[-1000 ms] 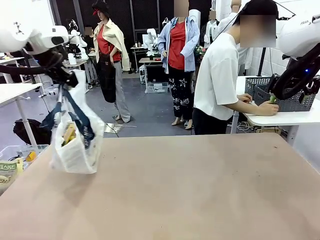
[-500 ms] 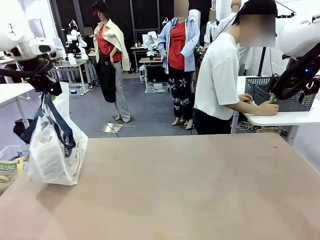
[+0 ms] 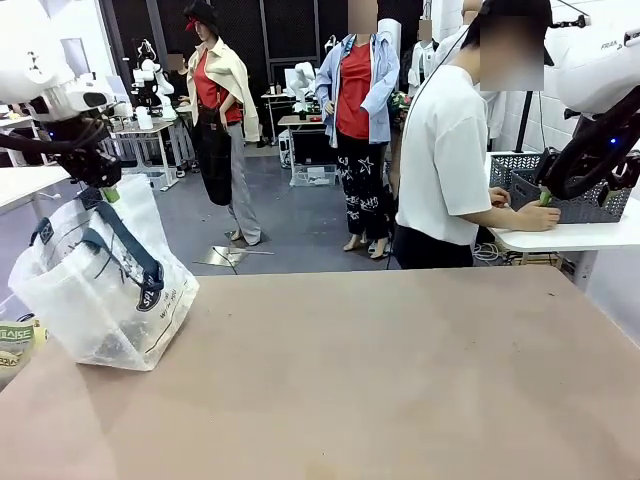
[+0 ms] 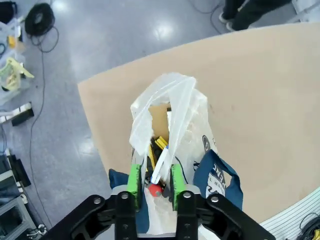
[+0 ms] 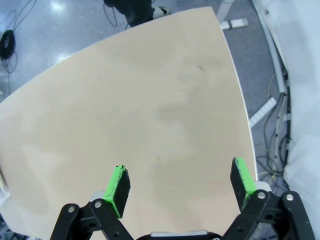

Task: Transfer purchased items from the store into the shopping bag.
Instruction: Move the Reusable shopping bag to the right side of the table.

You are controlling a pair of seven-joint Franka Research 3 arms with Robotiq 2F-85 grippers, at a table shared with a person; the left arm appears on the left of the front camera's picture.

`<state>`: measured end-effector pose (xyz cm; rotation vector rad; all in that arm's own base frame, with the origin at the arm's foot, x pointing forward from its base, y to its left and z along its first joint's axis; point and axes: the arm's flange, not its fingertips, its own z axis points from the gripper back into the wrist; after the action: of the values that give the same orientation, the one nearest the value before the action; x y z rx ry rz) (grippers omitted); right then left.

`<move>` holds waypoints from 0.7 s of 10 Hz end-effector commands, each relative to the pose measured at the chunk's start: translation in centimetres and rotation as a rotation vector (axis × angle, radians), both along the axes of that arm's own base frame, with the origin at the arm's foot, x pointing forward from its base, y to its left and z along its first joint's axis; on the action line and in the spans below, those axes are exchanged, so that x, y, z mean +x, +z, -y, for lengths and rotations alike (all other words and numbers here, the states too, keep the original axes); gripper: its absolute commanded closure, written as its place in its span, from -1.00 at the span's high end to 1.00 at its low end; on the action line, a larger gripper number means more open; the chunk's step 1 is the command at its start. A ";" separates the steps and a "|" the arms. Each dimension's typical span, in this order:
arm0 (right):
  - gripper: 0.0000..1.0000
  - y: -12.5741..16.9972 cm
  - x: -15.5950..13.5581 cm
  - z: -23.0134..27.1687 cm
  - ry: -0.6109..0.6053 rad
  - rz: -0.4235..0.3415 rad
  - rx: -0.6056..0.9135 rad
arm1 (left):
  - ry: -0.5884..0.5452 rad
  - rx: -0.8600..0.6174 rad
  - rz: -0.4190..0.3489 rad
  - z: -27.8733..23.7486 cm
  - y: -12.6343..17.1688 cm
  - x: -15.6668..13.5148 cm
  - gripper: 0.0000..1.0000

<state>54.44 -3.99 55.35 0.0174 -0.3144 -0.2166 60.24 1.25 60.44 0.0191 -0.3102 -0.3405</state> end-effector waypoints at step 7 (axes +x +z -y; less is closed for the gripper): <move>1.00 -0.1 0.0 -0.3 -0.024 -0.005 -0.018 | -0.360 -0.125 0.411 15.1 3.1 -12.5 1.00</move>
<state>54.45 -3.92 55.40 0.0176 -0.3148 -0.2157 49.31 -12.72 66.53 -0.0552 -0.7245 -0.5915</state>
